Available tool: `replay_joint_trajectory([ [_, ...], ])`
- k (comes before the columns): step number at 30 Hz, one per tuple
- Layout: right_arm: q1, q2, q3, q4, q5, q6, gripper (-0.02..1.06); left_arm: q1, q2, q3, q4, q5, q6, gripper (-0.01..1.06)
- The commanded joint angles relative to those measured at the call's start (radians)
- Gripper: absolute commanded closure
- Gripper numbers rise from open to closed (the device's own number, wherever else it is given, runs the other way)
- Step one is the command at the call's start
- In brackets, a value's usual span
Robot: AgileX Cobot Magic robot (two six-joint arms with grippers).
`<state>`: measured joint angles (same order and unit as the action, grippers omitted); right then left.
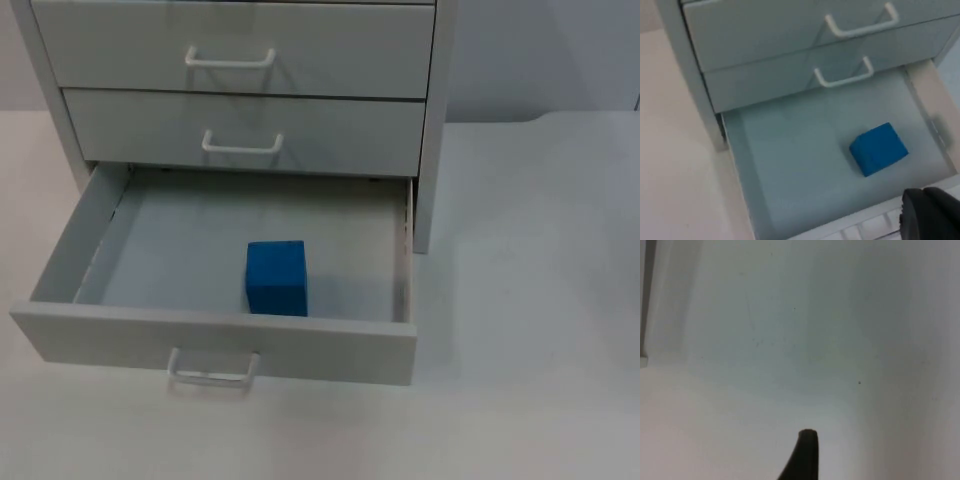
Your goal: Open the drawer with the left hand, place the block into the drawer with the right hand, then close the drawer with the left hand.
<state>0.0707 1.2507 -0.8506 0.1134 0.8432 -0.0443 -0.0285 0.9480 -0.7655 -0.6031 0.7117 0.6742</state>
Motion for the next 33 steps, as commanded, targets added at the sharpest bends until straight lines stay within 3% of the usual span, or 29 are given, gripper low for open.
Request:
replay_joint_trajectory([
  [1,-0.008,-0.011,0.004,-0.003,0.004,-0.009,0.29,-0.035,0.010,-0.019,-0.014,-0.011,0.036,1.05],
  [3,-0.008,-0.011,0.004,-0.003,0.004,-0.009,0.29,-0.120,0.031,-0.048,0.018,-0.013,0.036,1.05],
  [5,-0.008,-0.011,0.004,-0.003,0.004,-0.009,0.29,-0.140,0.040,-0.054,0.022,-0.017,0.036,1.05],
  [6,-0.008,-0.011,0.004,-0.003,0.002,-0.009,0.29,-0.203,0.064,-0.070,0.044,-0.022,0.032,1.05],
  [9,-0.008,-0.011,0.004,-0.007,-0.002,-0.009,0.29,-0.337,0.119,-0.089,0.189,-0.051,-0.068,1.05],
  [10,-0.008,-0.011,0.004,-0.007,-0.002,-0.009,0.29,-0.337,0.119,-0.089,0.189,-0.051,-0.068,1.05],
  [14,-0.008,-0.011,0.004,-0.007,-0.004,-0.009,0.29,-0.521,0.204,-0.089,0.546,-0.079,-0.329,1.05],
  [15,-0.008,-0.011,0.004,-0.007,-0.004,-0.009,0.29,-0.521,0.204,-0.089,0.546,-0.079,-0.329,1.05],
  [19,-0.008,-0.011,0.004,-0.015,-0.006,-0.009,0.29,-0.683,0.294,-0.089,0.869,-0.070,-0.531,1.05],
  [27,-0.008,-0.011,0.004,-0.025,-0.004,-0.009,0.29,-0.859,0.393,-0.089,1.055,-0.075,-0.543,1.05],
  [32,-0.008,-0.011,0.004,-0.025,-0.002,-0.009,0.29,-0.920,0.433,-0.076,1.083,-0.148,-0.550,1.05],
  [33,-0.008,-0.011,0.004,-0.032,-0.002,-0.009,0.29,-0.928,0.439,-0.062,1.091,-0.197,-0.550,1.05],
])
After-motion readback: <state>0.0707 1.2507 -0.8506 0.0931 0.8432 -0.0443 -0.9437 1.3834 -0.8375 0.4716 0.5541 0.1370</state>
